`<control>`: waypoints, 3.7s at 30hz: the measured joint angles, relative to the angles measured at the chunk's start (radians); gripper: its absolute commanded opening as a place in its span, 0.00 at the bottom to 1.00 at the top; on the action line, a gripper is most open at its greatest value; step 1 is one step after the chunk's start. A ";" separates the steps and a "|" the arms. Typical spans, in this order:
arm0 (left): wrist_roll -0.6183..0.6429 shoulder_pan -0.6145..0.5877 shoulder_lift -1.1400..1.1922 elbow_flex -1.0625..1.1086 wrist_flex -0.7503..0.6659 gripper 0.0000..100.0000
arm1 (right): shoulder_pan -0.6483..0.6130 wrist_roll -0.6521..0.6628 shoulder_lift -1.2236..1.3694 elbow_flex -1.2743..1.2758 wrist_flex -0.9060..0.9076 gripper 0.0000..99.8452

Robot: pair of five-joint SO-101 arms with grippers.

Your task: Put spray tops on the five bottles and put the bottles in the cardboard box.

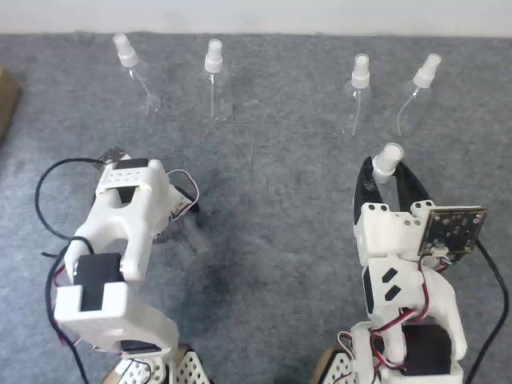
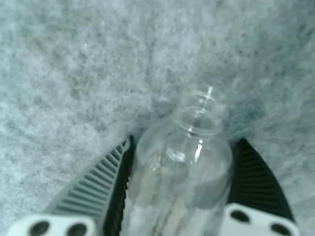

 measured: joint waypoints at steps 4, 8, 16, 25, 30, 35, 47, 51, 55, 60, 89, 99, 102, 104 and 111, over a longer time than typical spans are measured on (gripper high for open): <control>0.000 0.006 0.026 -0.034 0.014 0.18 | 0.000 0.000 0.000 0.000 0.000 0.01; 0.000 0.011 0.029 -0.057 0.008 0.06 | 0.000 0.000 0.000 0.000 0.000 0.01; -0.017 0.011 0.031 -0.069 0.006 0.05 | 0.000 0.000 0.000 0.000 0.000 0.02; -0.157 0.005 0.035 -0.336 0.331 0.05 | 0.000 0.002 0.000 0.000 0.000 0.03; -0.222 0.002 0.035 -0.471 0.466 0.05 | 0.000 0.002 0.000 0.000 0.000 0.03; -0.267 0.002 0.035 -0.549 0.523 0.04 | 0.000 0.002 0.000 0.000 0.000 0.03; -0.313 0.002 -0.206 -0.582 0.545 0.04 | 0.000 0.002 0.000 0.000 0.000 0.03; -0.364 0.003 -0.269 -0.582 0.545 0.04 | 0.000 0.002 0.000 0.000 0.000 0.03; -0.430 0.003 -0.302 -0.582 0.545 0.04 | 0.000 0.002 0.000 0.000 0.000 0.03; -0.465 0.005 -0.358 -0.582 0.545 0.04 | 0.000 0.002 0.000 0.000 0.000 0.03; -0.540 0.005 -1.145 0.358 -0.293 0.04 | 0.000 0.002 0.000 0.009 0.000 0.03; -0.539 0.095 -1.329 0.589 -0.540 0.04 | 0.000 0.002 0.000 0.009 0.000 0.03; -0.539 0.138 -1.419 0.657 -0.600 0.04 | 0.000 0.002 0.000 0.009 0.000 0.03; -0.539 0.167 -1.485 0.703 -0.635 0.04 | 0.000 0.002 0.000 0.009 0.000 0.03; -0.539 0.262 -1.718 0.862 -0.712 0.04 | -0.006 0.002 0.000 0.009 0.000 0.03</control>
